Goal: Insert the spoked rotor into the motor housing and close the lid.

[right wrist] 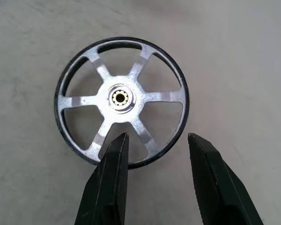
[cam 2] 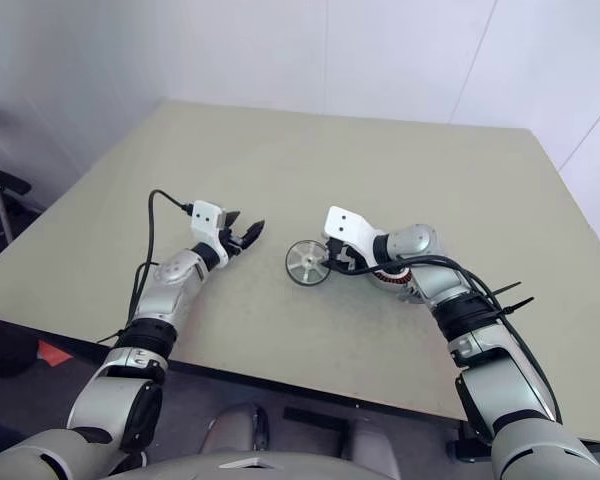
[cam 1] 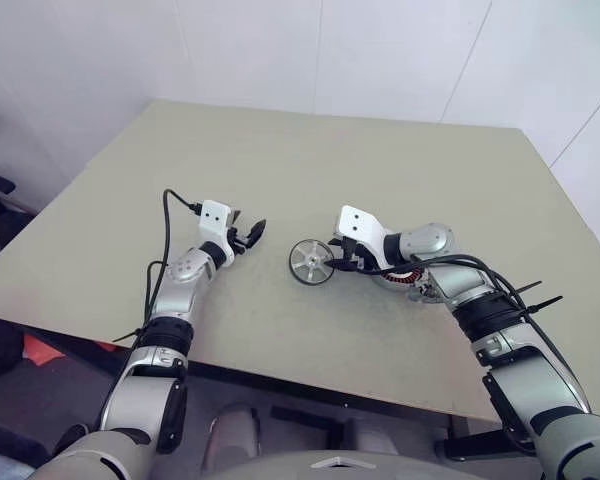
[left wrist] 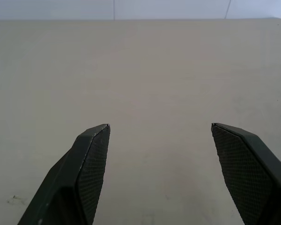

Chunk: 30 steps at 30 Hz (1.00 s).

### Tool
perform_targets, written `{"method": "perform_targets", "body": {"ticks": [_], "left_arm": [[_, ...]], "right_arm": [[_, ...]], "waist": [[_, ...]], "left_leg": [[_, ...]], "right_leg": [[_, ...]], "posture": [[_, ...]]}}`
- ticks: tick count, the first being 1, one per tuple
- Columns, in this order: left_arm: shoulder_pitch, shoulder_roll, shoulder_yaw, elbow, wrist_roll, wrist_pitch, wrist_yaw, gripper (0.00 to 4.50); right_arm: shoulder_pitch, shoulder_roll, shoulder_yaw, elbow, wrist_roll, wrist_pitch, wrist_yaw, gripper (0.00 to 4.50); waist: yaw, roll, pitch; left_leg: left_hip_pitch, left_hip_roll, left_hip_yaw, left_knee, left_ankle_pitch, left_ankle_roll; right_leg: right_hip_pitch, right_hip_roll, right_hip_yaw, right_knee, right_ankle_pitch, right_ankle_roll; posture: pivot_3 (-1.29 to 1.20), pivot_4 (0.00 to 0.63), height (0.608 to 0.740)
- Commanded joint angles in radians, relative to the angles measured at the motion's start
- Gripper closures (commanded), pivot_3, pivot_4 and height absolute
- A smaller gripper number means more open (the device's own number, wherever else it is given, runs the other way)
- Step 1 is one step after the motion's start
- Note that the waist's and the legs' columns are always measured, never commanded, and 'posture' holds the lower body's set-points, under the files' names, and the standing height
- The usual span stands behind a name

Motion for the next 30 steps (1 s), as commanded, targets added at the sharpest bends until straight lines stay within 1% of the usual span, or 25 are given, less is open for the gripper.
{"method": "perform_targets", "body": {"ticks": [1,7,28,30], "left_arm": [[-0.015,0.006,0.002,-0.028,-0.001,-0.014,0.000,0.81],[-0.013,0.008,0.002,-0.030,-0.001,-0.014,0.001,0.81],[-0.018,0.008,-0.001,-0.021,0.005,-0.019,0.001,0.81],[-0.019,0.008,-0.001,-0.021,0.006,-0.019,0.002,0.81]], "right_arm": [[-0.037,0.001,0.000,0.021,-0.021,-0.061,-0.010,2.28],[-0.035,-0.010,-0.012,0.009,-0.032,-0.088,-0.004,2.28],[-0.028,0.018,-0.006,0.049,-0.042,-0.065,-0.026,2.28],[-0.028,0.017,-0.006,0.053,-0.043,-0.067,-0.026,2.67]], "waist": [[0.000,0.000,0.000],[0.000,0.000,0.000],[-0.001,0.000,0.000],[-0.001,0.000,0.000]], "left_leg": [[0.000,0.000,0.000,0.000,0.000,0.000],[0.000,0.000,0.000,0.000,0.000,0.000],[0.000,0.000,0.000,0.000,0.000,0.000],[0.000,0.000,0.000,0.000,0.000,0.000]], "right_leg": [[0.000,0.000,0.000,0.000,0.000,0.000],[0.000,0.000,0.000,0.000,0.000,0.000],[0.000,0.000,0.000,0.000,0.000,0.000],[0.000,0.000,0.000,0.000,0.000,0.000]], "posture": [[0.00,0.000,0.740],[0.00,0.000,0.740],[0.00,0.000,0.740],[0.00,0.000,0.740]]}}
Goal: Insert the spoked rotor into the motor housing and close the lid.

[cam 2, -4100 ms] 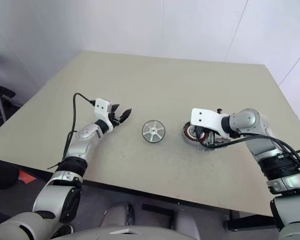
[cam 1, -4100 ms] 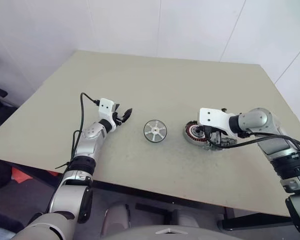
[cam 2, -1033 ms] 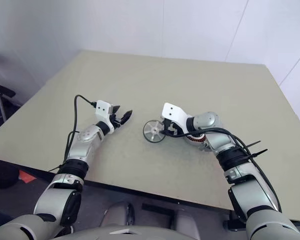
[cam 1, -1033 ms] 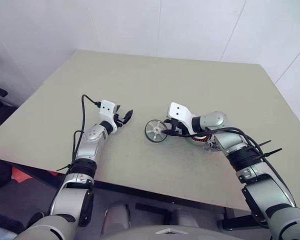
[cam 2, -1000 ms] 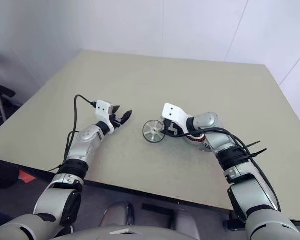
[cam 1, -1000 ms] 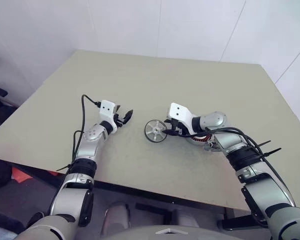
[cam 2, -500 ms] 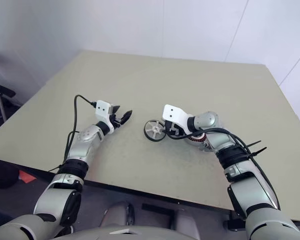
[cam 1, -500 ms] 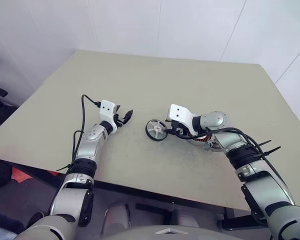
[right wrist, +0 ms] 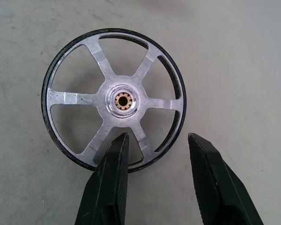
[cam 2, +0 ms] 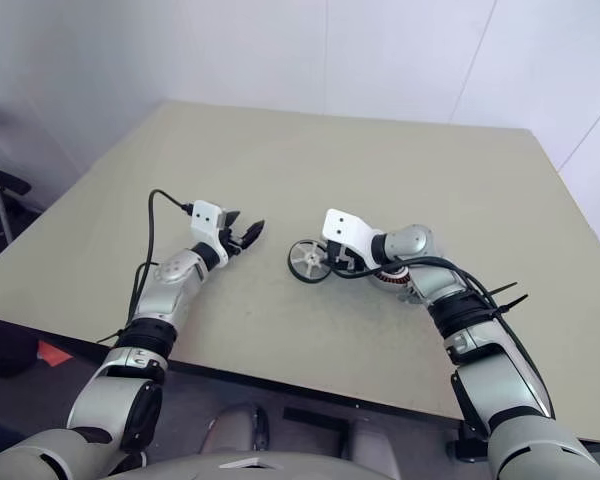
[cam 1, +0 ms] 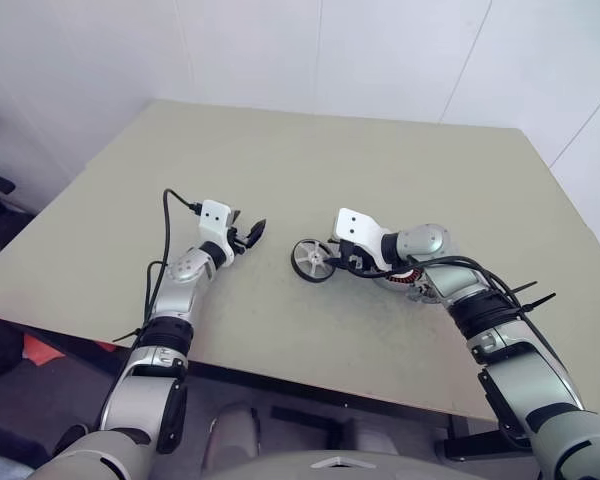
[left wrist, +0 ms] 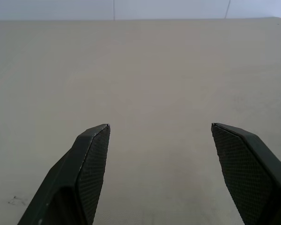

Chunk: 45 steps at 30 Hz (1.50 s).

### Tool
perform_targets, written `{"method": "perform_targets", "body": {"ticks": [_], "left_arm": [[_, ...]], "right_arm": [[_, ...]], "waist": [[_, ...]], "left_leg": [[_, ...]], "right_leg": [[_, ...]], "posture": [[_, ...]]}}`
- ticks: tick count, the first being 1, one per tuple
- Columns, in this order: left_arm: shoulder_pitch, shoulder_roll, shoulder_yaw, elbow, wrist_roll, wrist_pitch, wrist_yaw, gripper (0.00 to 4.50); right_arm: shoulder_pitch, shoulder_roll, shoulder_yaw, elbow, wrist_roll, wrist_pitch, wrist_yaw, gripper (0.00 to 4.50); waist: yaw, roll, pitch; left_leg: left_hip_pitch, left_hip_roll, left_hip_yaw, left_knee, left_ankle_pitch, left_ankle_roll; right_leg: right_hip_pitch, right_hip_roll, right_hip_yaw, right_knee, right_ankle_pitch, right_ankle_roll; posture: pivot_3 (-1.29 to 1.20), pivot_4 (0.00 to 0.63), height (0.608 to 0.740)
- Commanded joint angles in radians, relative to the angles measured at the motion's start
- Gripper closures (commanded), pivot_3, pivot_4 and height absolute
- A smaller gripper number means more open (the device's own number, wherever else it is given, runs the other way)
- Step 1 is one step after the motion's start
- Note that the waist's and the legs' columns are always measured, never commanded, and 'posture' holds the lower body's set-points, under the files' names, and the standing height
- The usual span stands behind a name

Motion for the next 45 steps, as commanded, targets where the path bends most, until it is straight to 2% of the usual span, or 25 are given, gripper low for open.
{"method": "perform_targets", "body": {"ticks": [1,4,15,18,19,26,31,37,45], "left_arm": [[-0.018,0.007,-0.001,-0.021,0.003,-0.019,0.002,0.81],[-0.018,0.007,0.000,-0.019,0.003,-0.021,0.002,0.81],[-0.020,0.008,0.000,-0.015,0.005,-0.024,0.002,0.81],[-0.021,0.008,0.000,-0.014,0.006,-0.025,0.004,0.81],[-0.021,0.008,0.000,-0.015,0.006,-0.025,0.004,0.81],[-0.020,0.006,0.001,-0.012,0.006,-0.029,0.006,0.81],[-0.017,0.003,-0.001,-0.011,0.006,-0.031,0.007,0.81],[-0.023,-0.007,-0.004,-0.001,0.006,-0.034,0.005,0.81],[-0.038,-0.012,-0.007,0.019,0.009,-0.040,-0.002,0.81]], "right_arm": [[-0.017,-0.003,-0.007,0.002,-0.006,-0.002,-0.002,2.88],[-0.014,-0.011,-0.005,-0.003,-0.011,-0.012,0.003,3.81],[-0.017,-0.005,-0.013,0.006,-0.015,-0.020,0.000,3.81],[-0.018,-0.006,-0.014,0.008,-0.011,-0.019,0.008,4.38],[-0.018,-0.006,-0.013,0.008,-0.013,-0.022,0.008,4.45],[-0.033,-0.047,-0.026,-0.027,-0.031,-0.041,0.005,4.45],[-0.077,-0.174,-0.059,-0.142,-0.033,-0.032,0.070,4.45],[-0.116,-0.301,-0.098,-0.171,-0.029,-0.043,0.094,4.45],[-0.059,-0.436,-0.126,-0.216,-0.025,-0.016,0.155,4.45]], "waist": [[0.000,0.000,0.000],[0.000,0.000,0.000],[0.000,0.000,0.000],[0.000,0.000,0.000],[0.000,0.000,0.000],[0.001,0.000,0.000],[0.002,0.000,0.001],[0.002,0.000,0.001],[0.004,0.000,0.001]], "left_leg": [[0.000,0.000,0.000,0.000,0.000,0.000],[0.000,0.000,0.000,0.000,0.000,0.000],[0.000,0.000,0.000,0.000,0.000,0.000],[0.000,0.000,0.000,0.000,0.000,0.000],[0.000,0.000,0.000,0.000,0.000,0.000],[0.000,0.000,0.000,0.000,0.000,0.000],[-0.002,-0.001,0.000,0.000,0.000,0.001],[-0.001,0.000,0.000,0.000,0.000,0.001],[-0.001,0.000,0.000,0.000,-0.001,0.001]], "right_leg": [[0.000,0.000,0.000,0.000,0.000,0.000],[0.000,0.000,0.000,0.000,0.000,0.000],[0.000,0.000,0.000,0.000,0.000,0.000],[0.000,0.000,0.000,0.000,0.000,0.000],[0.000,0.000,0.000,0.000,0.000,0.000],[0.000,0.000,0.000,0.000,0.000,0.000],[-0.001,0.000,0.000,-0.001,0.000,0.000],[-0.001,0.000,0.000,-0.001,0.000,0.000],[-0.001,0.000,0.000,-0.001,0.000,0.000]], "posture": [[0.00,0.000,0.740],[0.00,0.000,0.740],[0.00,0.000,0.740],[0.00,0.000,0.740],[0.00,0.000,0.740],[0.00,0.000,0.740],[0.00,0.000,0.740],[0.00,0.000,0.740],[0.00,0.000,0.740]]}}
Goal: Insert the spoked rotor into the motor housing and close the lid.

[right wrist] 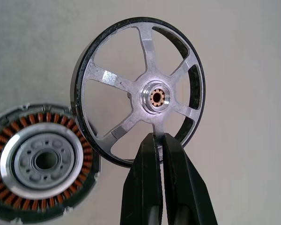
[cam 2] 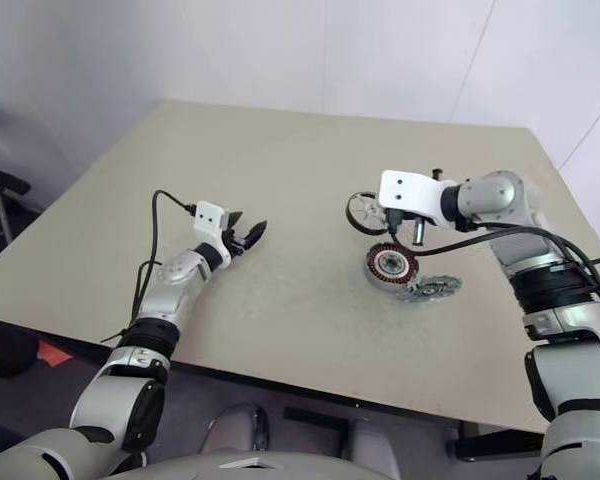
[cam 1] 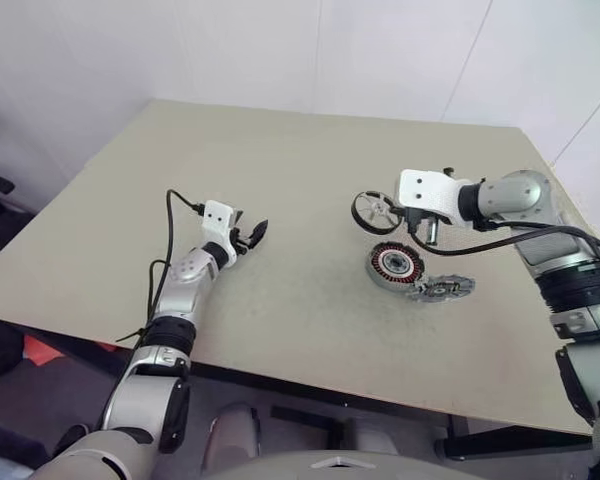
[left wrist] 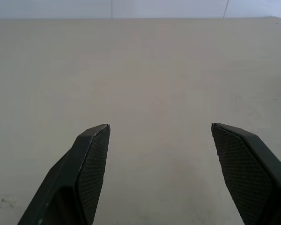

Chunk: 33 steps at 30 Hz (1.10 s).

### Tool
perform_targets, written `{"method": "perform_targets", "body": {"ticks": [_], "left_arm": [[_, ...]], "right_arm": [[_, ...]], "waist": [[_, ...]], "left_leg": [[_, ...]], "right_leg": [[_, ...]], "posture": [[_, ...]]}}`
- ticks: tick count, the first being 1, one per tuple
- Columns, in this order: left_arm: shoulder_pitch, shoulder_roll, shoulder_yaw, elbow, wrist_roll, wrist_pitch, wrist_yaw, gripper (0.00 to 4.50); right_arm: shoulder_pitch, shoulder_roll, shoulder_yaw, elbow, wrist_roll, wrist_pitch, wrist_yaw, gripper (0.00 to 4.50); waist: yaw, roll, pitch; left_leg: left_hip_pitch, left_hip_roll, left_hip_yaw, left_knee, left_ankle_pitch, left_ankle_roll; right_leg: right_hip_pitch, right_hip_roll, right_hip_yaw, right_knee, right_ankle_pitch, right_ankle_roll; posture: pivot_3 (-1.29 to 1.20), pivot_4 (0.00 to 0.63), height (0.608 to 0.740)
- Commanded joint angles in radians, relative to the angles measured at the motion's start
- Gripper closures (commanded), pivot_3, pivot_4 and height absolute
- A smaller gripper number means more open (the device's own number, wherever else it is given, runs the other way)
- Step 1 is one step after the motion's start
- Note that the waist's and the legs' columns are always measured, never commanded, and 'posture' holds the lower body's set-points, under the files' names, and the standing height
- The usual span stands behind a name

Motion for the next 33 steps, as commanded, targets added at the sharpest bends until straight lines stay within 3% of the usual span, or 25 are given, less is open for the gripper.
{"method": "perform_targets", "body": {"ticks": [1,10,33], "left_arm": [[-0.028,0.001,-0.005,-0.003,0.004,-0.028,-0.005,0.81],[-0.035,-0.003,-0.007,0.009,0.006,-0.035,-0.009,0.81],[-0.033,0.000,-0.007,0.011,0.009,-0.034,-0.011,0.81]], "right_arm": [[0.022,-0.050,-0.039,-0.062,0.015,0.012,0.032,4.45],[0.087,-0.070,-0.044,-0.144,0.026,0.062,0.073,4.45],[0.167,-0.110,-0.038,-0.115,-0.022,0.021,0.061,4.45]], "waist": [[0.000,0.000,0.000],[-0.001,0.000,0.000],[0.000,0.000,0.000]], "left_leg": [[0.000,0.000,0.000,0.000,0.000,0.000],[0.000,0.000,0.000,0.000,0.000,0.000],[0.000,0.000,0.000,0.001,0.000,0.001]], "right_leg": [[0.000,0.000,0.000,0.000,0.000,0.000],[0.000,0.000,0.000,0.001,0.000,0.000],[0.000,0.000,0.000,0.001,0.000,0.000]], "posture": [[0.00,0.000,0.740],[0.00,0.000,0.740],[0.00,0.000,0.740]]}}
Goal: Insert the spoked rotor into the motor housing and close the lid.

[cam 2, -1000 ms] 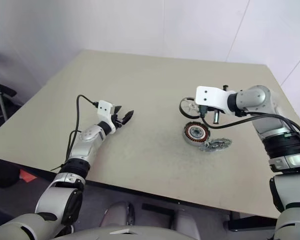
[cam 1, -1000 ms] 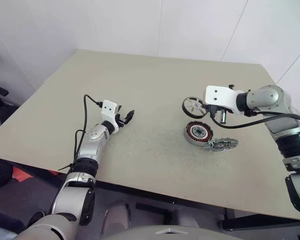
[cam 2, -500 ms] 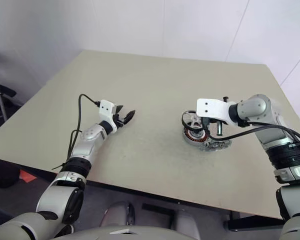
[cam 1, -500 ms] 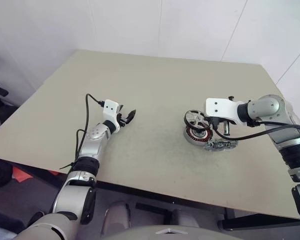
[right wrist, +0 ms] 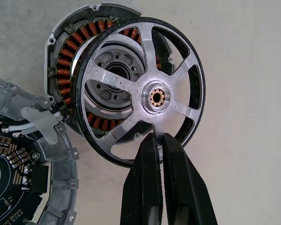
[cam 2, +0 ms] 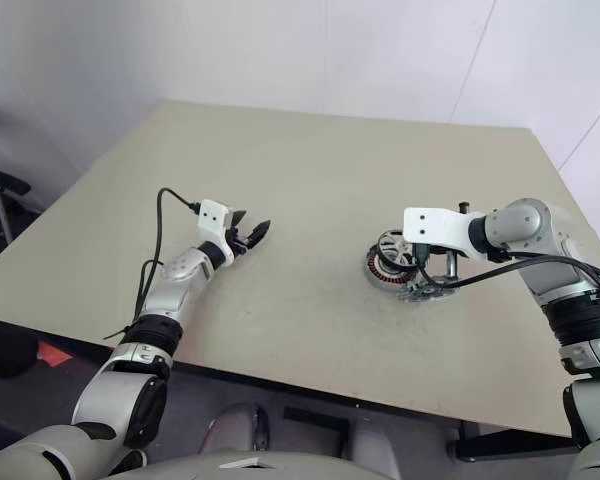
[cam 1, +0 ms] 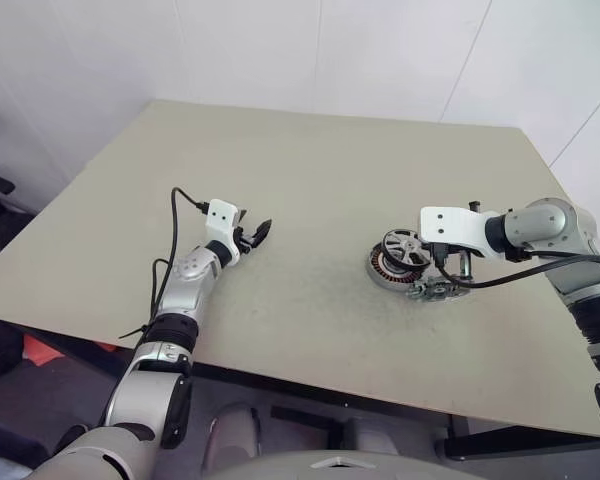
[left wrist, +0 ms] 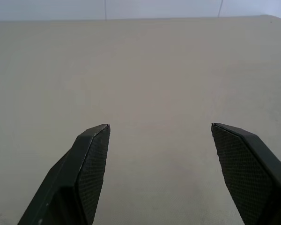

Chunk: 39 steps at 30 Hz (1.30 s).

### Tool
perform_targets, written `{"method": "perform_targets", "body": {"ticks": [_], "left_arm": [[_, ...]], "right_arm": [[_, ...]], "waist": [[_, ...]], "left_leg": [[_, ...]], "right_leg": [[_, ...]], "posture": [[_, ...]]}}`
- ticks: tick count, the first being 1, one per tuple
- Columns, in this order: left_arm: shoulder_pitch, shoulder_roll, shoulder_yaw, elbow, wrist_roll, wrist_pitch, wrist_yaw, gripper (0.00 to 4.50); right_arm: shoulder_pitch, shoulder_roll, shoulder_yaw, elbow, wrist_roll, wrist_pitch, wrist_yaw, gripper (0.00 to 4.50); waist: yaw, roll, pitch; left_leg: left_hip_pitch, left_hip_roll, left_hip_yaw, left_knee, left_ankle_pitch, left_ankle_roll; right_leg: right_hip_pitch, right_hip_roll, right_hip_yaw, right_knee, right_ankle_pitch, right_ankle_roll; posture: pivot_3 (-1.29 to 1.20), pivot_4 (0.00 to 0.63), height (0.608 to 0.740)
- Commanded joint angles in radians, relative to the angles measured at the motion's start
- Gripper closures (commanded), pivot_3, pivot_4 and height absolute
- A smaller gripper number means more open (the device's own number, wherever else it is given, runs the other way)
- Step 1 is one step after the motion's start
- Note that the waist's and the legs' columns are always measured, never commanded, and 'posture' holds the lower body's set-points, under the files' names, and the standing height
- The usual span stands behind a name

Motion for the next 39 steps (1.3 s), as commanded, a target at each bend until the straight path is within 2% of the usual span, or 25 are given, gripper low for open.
{"method": "perform_targets", "body": {"ticks": [1,39], "left_arm": [[-0.018,0.005,-0.002,-0.010,0.000,-0.021,-0.006,0.81],[-0.013,0.009,-0.008,-0.001,0.005,-0.027,-0.007,0.81]], "right_arm": [[-0.002,-0.019,-0.034,-0.046,0.014,0.003,-0.001,4.45],[-0.003,0.005,-0.042,-0.119,0.036,0.051,-0.018,4.45]], "waist": [[0.000,0.000,0.000],[0.000,0.000,0.000]], "left_leg": [[0.000,0.000,0.000,0.000,0.000,0.000],[0.000,0.000,0.000,0.000,0.000,0.000]], "right_leg": [[0.000,0.000,0.000,0.000,0.000,0.000],[0.001,0.000,0.000,0.000,0.000,0.000]], "posture": [[0.00,0.000,0.740],[0.00,0.000,0.740]]}}
